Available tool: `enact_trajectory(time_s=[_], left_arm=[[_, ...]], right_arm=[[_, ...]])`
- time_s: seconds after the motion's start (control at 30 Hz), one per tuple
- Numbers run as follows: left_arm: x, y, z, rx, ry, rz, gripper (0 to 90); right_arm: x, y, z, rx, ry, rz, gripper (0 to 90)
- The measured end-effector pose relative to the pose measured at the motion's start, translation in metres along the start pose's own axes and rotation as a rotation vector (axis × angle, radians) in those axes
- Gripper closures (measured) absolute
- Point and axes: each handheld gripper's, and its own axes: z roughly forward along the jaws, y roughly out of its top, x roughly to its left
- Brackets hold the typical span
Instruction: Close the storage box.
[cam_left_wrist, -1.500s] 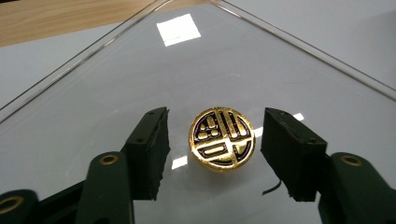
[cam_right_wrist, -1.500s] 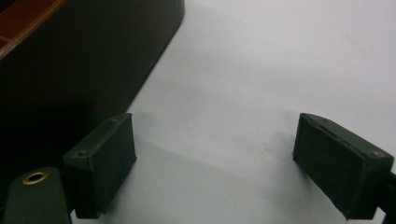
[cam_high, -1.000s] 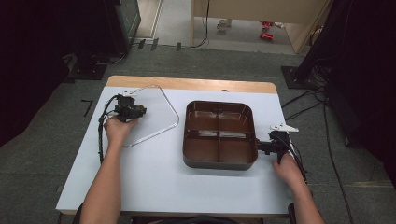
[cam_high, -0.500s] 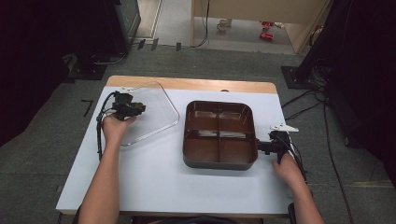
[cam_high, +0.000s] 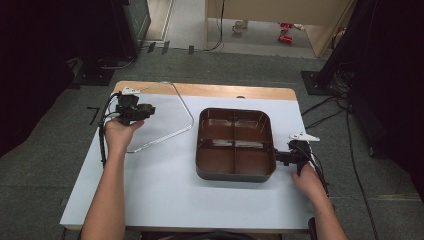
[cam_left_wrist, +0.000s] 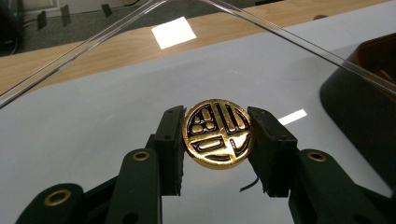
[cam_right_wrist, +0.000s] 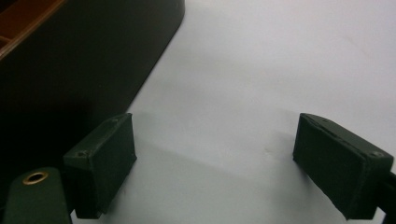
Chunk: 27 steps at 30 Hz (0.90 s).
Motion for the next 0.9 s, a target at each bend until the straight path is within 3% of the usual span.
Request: enact_trajectory(time_s=[0.5,0.67,0.9], left_arm=[[-0.041,0.024,-0.018,-0.054,-0.092,0.074,59.4],[-0.052,0.025,-0.017,-0.068,-0.092,0.091,59.3],[-0.068,0.028,-0.011,-0.051,-0.148,0.092,59.4]], right_arm=[[0.000,0.000,0.000,0.000,0.000,-0.001,12.6],[0.000,0.000,0.000,-0.001,0.000,0.000,12.8],[0.000,0.000,0.000,-0.001,0.000,-0.001,12.7]])
